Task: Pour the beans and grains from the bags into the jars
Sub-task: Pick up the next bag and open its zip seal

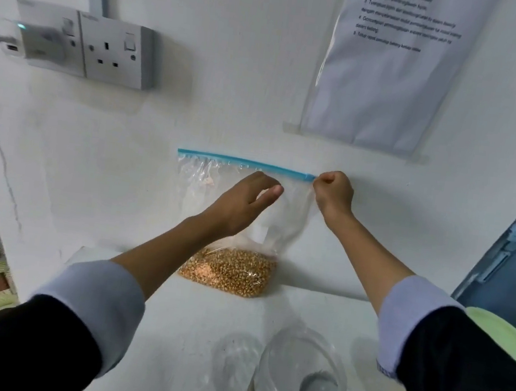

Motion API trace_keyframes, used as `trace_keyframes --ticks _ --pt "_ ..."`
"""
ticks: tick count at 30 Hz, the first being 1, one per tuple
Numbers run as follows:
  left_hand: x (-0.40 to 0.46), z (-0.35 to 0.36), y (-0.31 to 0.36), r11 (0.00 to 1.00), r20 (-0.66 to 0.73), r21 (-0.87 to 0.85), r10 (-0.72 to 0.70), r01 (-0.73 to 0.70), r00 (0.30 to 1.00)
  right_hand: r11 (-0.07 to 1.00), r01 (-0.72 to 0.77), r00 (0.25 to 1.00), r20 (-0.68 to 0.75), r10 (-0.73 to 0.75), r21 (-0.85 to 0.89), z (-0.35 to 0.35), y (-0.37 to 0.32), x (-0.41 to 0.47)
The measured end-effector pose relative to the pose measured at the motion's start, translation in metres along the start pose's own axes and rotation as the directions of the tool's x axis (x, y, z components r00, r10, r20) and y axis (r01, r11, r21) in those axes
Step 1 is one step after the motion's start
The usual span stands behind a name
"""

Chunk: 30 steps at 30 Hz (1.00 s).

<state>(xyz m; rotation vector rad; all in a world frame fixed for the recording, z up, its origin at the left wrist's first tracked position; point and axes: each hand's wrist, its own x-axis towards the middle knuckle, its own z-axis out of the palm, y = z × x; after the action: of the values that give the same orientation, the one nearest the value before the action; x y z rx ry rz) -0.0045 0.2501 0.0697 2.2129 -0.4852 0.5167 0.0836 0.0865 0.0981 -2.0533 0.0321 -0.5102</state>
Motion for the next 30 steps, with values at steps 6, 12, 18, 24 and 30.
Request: trace_keyframes --ticks 6,12,18,24,30 --pt "0.044 0.005 0.0 0.987 -0.034 0.159 0.041 -0.036 0.999 0.944 -0.046 0.969 0.245 -0.038 0.327 0.008 0.011 0.003" --pt "0.052 0.005 0.007 0.88 -0.012 0.47 0.087 -0.071 0.996 0.972 0.137 0.914 0.355 -0.198 0.191 0.005 0.0 -0.016" --pt "0.037 -0.014 0.017 0.784 0.218 0.578 0.12 -0.227 0.968 0.952 0.254 0.763 0.568 -0.307 0.172 -0.021 -0.008 -0.031" --pt "0.015 -0.027 0.028 0.637 0.337 0.595 0.356 -0.49 0.871 0.933 0.303 0.69 0.631 -0.355 0.193 -0.031 -0.011 -0.049" --pt "0.006 -0.042 0.034 0.603 0.358 0.573 0.425 -0.555 0.831 0.919 0.295 0.668 0.632 -0.393 0.261 -0.032 -0.018 -0.06"
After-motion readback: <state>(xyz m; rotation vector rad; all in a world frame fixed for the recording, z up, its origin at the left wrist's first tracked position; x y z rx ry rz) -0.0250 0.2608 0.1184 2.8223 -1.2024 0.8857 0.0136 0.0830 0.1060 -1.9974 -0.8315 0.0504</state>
